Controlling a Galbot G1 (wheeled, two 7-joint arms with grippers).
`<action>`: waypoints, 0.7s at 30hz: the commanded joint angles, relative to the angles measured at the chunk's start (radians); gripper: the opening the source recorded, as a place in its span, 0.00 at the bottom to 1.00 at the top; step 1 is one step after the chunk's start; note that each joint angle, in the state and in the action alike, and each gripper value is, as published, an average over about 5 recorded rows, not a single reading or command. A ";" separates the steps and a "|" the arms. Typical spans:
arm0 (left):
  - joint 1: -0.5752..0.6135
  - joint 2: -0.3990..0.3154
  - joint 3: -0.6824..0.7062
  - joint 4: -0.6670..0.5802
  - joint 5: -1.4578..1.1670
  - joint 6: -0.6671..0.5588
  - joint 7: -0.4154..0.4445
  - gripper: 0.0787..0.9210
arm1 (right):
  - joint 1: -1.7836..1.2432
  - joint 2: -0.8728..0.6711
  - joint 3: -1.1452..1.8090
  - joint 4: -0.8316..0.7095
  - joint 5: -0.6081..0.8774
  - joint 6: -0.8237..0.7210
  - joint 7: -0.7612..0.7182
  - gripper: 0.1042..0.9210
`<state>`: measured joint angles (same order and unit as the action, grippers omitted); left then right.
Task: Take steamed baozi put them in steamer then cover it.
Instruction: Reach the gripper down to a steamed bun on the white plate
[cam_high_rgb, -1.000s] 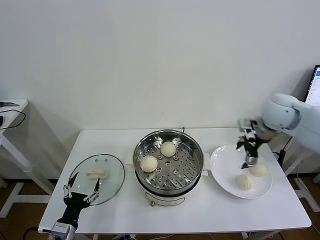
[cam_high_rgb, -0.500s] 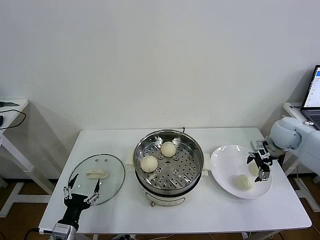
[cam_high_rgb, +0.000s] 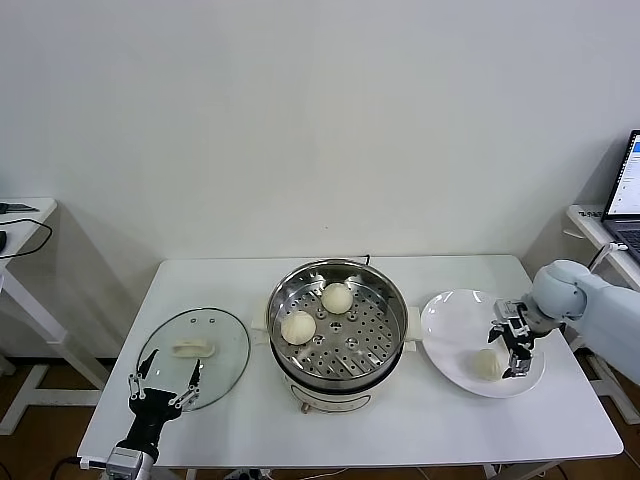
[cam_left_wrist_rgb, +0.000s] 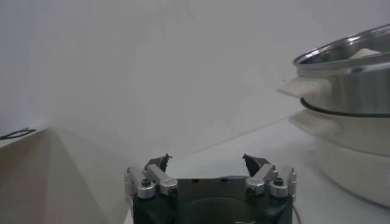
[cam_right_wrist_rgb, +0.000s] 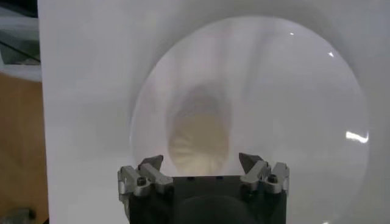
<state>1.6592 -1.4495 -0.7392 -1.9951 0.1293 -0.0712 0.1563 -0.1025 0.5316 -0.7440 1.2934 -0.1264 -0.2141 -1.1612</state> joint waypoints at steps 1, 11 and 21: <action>0.000 0.000 0.000 0.004 0.003 -0.001 0.000 0.88 | -0.092 0.023 0.088 -0.028 -0.028 0.007 0.009 0.88; -0.005 0.001 -0.001 0.011 0.005 0.001 -0.006 0.88 | -0.092 0.033 0.094 -0.033 -0.039 0.007 -0.005 0.80; -0.008 0.002 0.001 0.016 0.004 0.004 -0.012 0.88 | -0.092 0.039 0.100 -0.040 -0.048 0.012 -0.008 0.67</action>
<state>1.6504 -1.4491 -0.7395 -1.9800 0.1333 -0.0680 0.1445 -0.1816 0.5679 -0.6567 1.2569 -0.1675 -0.2043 -1.1677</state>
